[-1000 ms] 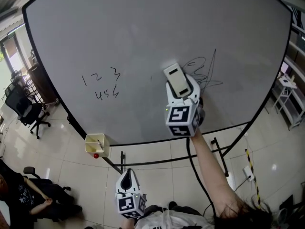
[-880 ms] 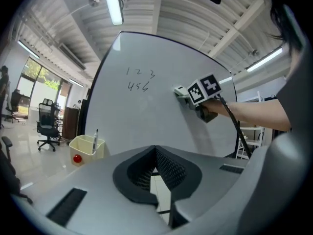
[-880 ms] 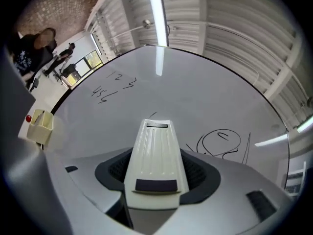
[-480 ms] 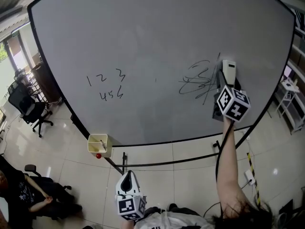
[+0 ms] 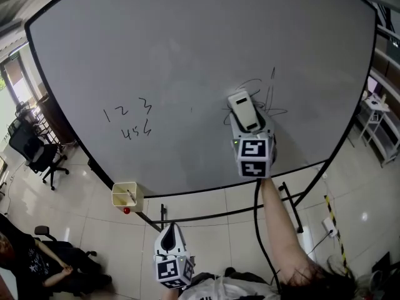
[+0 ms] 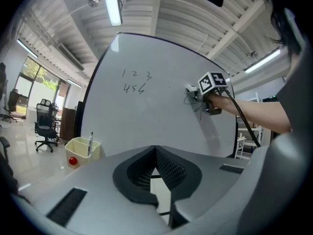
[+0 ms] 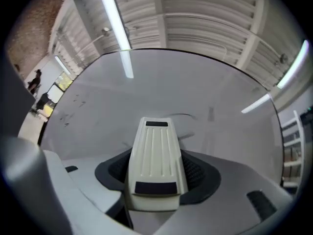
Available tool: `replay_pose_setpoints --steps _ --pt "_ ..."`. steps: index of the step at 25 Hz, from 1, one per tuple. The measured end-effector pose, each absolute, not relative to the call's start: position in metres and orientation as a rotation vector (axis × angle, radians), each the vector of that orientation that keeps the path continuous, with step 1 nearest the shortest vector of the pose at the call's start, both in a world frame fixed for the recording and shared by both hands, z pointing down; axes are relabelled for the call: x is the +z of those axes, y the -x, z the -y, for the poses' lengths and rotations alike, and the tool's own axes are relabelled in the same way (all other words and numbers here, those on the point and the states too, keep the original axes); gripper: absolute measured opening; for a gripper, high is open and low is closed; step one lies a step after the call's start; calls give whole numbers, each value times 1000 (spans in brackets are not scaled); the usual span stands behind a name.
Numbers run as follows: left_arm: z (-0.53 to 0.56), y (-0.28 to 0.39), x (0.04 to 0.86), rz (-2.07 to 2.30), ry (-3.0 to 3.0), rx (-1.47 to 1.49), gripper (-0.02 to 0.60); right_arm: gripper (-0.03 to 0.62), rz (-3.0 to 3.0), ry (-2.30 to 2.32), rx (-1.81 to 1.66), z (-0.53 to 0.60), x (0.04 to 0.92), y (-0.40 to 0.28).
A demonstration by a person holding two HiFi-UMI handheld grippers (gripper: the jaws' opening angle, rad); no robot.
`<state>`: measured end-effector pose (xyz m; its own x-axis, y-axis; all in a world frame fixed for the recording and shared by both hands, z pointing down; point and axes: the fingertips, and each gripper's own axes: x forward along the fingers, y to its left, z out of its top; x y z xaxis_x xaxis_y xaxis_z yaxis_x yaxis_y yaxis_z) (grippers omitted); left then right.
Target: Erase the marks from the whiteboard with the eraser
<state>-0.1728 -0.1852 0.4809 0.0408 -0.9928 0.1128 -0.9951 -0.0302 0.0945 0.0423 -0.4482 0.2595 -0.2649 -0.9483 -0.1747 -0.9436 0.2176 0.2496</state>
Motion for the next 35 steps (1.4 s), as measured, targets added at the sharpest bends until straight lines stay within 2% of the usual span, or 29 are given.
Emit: replay_pose_setpoints --steps 4,6,8,12,14,17,21,23,25,29,31,33,35 --pt "181 179 491 2096 -2119 37 -9 284 2496 -2251 -2 475 268 -186" --pt "178 180 494 2092 -2107 47 -9 284 2501 -2294 100 469 269 -194" --pt "178 180 495 2093 -2100 46 -9 284 2526 -2185 -13 461 270 -143" --pt "183 182 492 2112 -2078 1 -9 284 2531 -1856 -330 437 280 6" --pt "183 182 489 2111 -2078 -9 -9 284 2515 -1810 -370 434 285 24" --pt "183 184 488 2115 -2076 -5 -9 284 2470 -1909 -325 450 285 -39" --pt "180 185 493 2118 -2065 15 -9 284 2460 -2230 77 481 302 -188" --pt "179 186 495 2118 -2060 24 -9 282 2443 -2311 212 476 301 -212" --pt "180 186 497 2117 -2055 27 -9 282 2477 -2236 156 469 298 -175" --pt "188 182 494 2103 -2058 -8 -9 282 2510 -1868 -224 443 302 -10" --pt "190 179 490 2096 -2065 -22 -9 282 2493 -1746 -350 433 309 45" --pt "190 178 488 2100 -2068 -24 -9 282 2472 -1724 -375 435 315 43" --pt "190 180 488 2108 -2067 -20 -9 282 2451 -1802 -307 444 313 -6"
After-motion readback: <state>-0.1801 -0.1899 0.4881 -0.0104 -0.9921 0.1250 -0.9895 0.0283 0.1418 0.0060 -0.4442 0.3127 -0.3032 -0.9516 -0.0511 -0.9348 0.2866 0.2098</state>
